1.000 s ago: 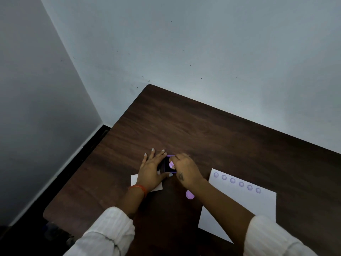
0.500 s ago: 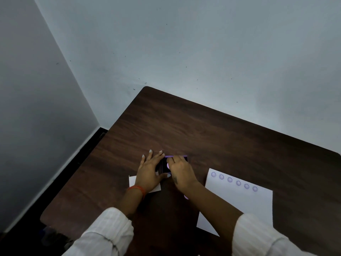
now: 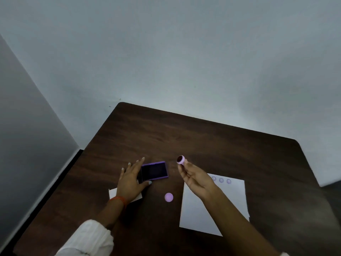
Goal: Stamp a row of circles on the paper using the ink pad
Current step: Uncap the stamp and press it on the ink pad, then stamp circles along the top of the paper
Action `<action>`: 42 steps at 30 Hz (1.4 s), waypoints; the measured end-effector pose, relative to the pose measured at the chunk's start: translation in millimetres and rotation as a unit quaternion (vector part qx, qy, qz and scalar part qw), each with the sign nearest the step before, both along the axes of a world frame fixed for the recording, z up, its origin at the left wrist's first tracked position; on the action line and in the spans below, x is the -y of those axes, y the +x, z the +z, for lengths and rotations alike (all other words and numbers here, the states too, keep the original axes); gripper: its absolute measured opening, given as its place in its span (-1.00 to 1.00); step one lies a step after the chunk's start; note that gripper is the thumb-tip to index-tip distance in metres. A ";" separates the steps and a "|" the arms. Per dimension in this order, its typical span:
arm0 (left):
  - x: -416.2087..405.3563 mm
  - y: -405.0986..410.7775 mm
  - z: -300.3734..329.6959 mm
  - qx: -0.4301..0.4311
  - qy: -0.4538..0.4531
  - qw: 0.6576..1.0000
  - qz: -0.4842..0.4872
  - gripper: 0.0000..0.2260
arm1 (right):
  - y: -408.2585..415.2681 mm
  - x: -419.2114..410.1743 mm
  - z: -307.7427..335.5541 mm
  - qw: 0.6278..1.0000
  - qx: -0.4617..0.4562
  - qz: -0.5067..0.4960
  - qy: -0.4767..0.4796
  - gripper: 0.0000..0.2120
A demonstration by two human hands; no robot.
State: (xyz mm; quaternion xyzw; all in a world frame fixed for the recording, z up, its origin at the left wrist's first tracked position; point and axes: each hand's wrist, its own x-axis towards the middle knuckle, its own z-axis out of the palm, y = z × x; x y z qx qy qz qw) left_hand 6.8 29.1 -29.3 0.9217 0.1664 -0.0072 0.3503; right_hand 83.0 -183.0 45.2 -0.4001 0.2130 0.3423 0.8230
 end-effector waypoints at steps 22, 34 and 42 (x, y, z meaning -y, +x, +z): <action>199.3 55.0 14.0 0.044 0.094 0.956 -0.275 -0.41 | -28.0 179.3 -21.6 0.978 -0.008 -0.207 0.017 -0.74; 225.1 83.8 0.8 -0.033 0.186 0.930 -0.315 -0.30 | -9.0 177.4 -35.6 0.883 0.173 -0.162 -0.404 -0.86; 220.3 91.1 -5.3 -0.064 0.173 0.930 -0.319 -0.25 | 12.6 162.1 -59.8 0.726 0.309 -0.035 -0.614 -0.71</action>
